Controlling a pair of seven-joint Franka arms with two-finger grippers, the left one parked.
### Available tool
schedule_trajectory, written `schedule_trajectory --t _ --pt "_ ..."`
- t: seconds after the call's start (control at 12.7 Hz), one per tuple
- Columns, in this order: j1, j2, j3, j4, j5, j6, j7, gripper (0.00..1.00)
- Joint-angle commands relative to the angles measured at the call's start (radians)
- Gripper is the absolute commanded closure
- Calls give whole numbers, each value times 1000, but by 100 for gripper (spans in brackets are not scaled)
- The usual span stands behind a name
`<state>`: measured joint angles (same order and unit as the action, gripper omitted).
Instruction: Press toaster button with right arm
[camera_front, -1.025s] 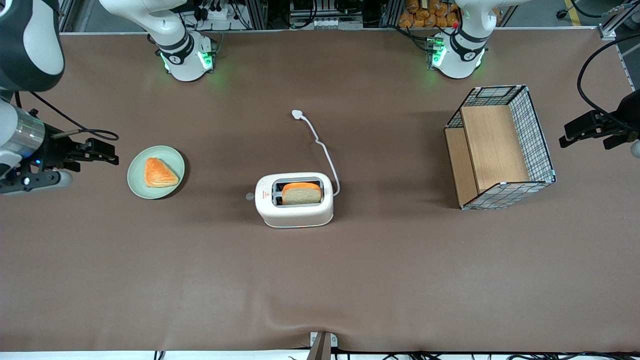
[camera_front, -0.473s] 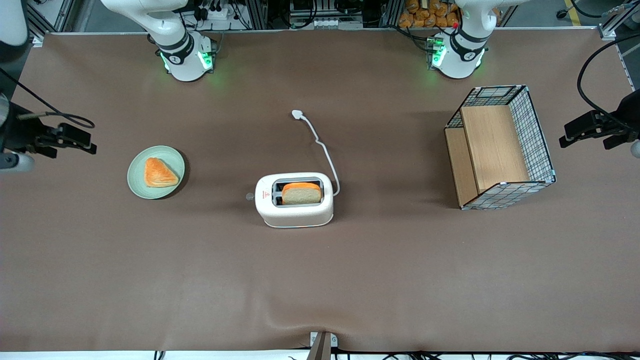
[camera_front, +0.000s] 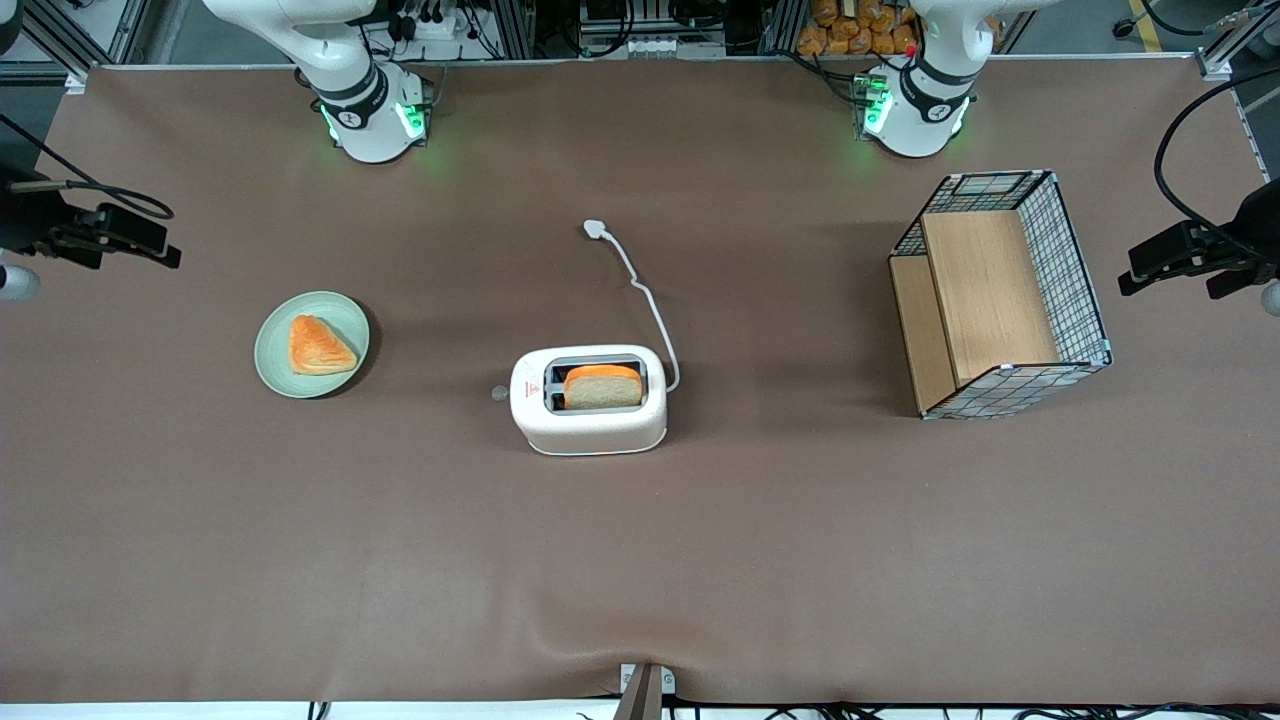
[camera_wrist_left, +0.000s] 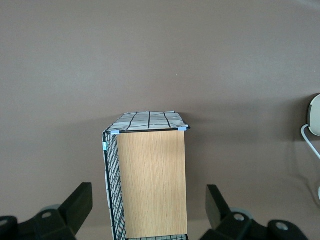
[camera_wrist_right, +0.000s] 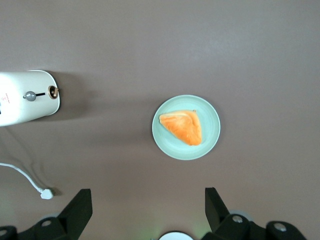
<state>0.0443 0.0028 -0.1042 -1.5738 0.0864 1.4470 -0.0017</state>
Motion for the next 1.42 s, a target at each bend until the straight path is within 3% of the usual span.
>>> schedule_trajectory --t 0.0,0.39,1.34 --pt "-44 -18 32 1 -27 -11 19 0" --pt "-43 -17 44 34 -91 -48 22 0" --pt "-43 -23 46 63 -73 -20 6 0"
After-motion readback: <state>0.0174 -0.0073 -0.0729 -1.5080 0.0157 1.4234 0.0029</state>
